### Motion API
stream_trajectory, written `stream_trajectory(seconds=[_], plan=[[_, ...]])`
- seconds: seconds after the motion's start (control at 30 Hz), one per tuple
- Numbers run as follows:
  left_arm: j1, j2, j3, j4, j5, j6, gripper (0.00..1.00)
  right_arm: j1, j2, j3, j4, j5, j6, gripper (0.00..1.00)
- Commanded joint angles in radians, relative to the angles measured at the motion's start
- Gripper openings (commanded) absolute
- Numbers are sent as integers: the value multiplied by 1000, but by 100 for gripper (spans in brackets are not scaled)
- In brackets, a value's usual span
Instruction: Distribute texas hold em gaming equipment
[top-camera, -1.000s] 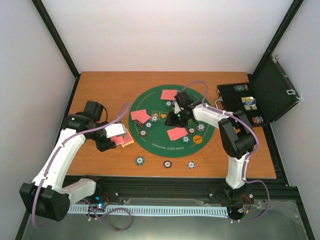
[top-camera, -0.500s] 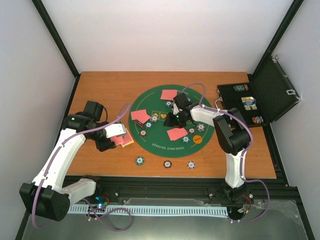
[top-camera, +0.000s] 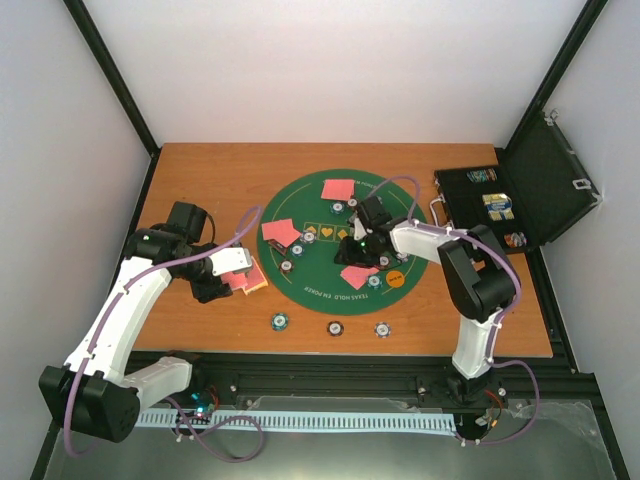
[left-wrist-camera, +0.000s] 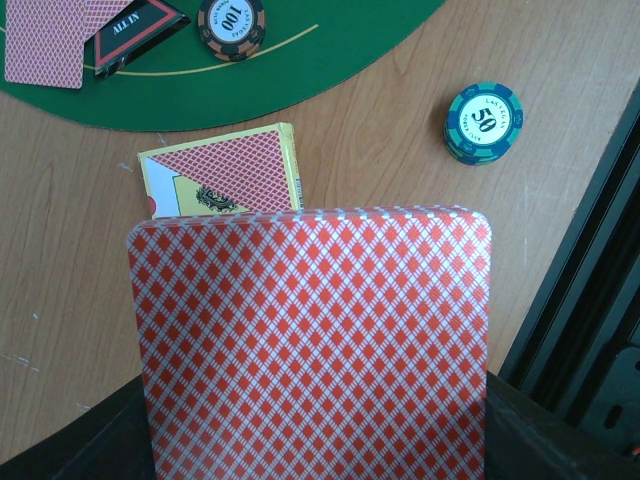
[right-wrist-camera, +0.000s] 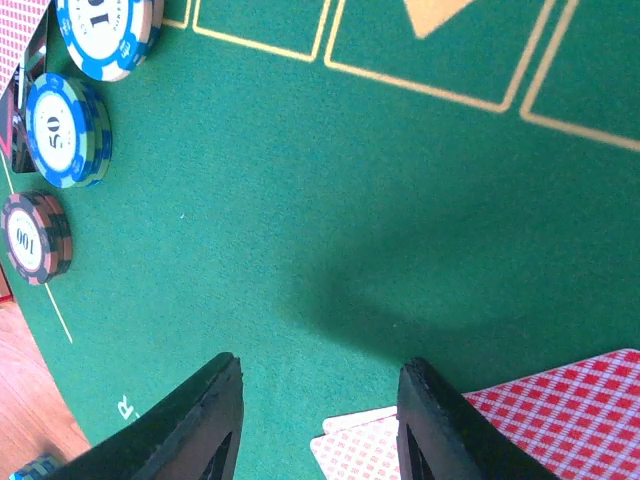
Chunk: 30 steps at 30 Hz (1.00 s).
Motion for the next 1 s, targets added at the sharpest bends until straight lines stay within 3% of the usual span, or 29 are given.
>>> stream_trajectory(seconds=[0.0, 0.13, 0.27, 0.4, 0.97], plan=[[1, -18, 20, -5, 14, 24, 1, 6, -29, -9, -49, 16, 5, 45], [1, -21, 22, -7, 15, 24, 1, 12, -78, 19, -30, -29, 37, 45], [1, -22, 18, -5, 20, 24, 1, 76, -169, 26, 46, -38, 129, 59], [1, -19, 21, 0, 24, 21, 1, 162, -223, 3, 200, -98, 257, 65], [1, -4, 32, 7, 26, 13, 1, 373, -107, 54, 554, -306, 447, 71]])
